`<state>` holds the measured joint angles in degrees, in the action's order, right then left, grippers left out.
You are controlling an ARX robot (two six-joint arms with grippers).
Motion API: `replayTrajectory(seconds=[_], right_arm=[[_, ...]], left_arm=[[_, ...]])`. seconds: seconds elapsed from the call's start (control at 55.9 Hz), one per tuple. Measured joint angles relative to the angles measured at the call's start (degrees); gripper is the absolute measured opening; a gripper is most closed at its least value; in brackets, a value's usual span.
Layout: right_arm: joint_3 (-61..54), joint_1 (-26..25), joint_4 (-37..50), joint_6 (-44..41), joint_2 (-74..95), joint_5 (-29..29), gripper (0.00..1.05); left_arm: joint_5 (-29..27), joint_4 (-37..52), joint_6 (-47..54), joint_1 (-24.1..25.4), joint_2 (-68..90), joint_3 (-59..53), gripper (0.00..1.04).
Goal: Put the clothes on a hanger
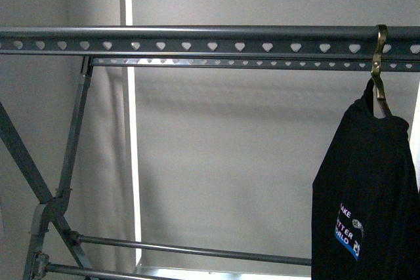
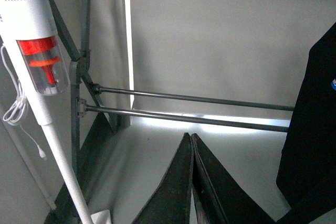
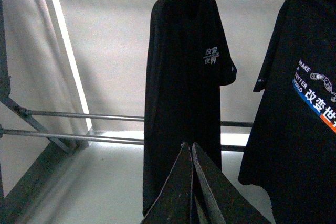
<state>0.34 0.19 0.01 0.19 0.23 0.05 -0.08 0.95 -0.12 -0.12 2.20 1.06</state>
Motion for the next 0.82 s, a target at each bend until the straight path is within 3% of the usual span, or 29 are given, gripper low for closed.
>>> replayTrajectory(seconds=[0.68,0.716,0.751,0.823], right_arm=[[0.00,0.00,0.00,-0.02,0.00,0.00,0.02],[0.00,-0.02,0.00,-0.11,0.00,0.00,0.05],[0.00,-0.02,0.00,-0.11,0.00,0.00,0.16],[0.00,0.00,0.00,-0.11,0.00,0.00,0.31]], left_arm=[[0.04,-0.81,0.02,0.00,-1.92,0.00,0.04],[0.04,-0.81,0.00,0.00,-1.92,0.00,0.04],[0.04,-0.81,-0.02,0.00,-1.92,0.00,0.05],[0.04,-0.81,0.00,0.00,-1.92,0.00,0.21]])
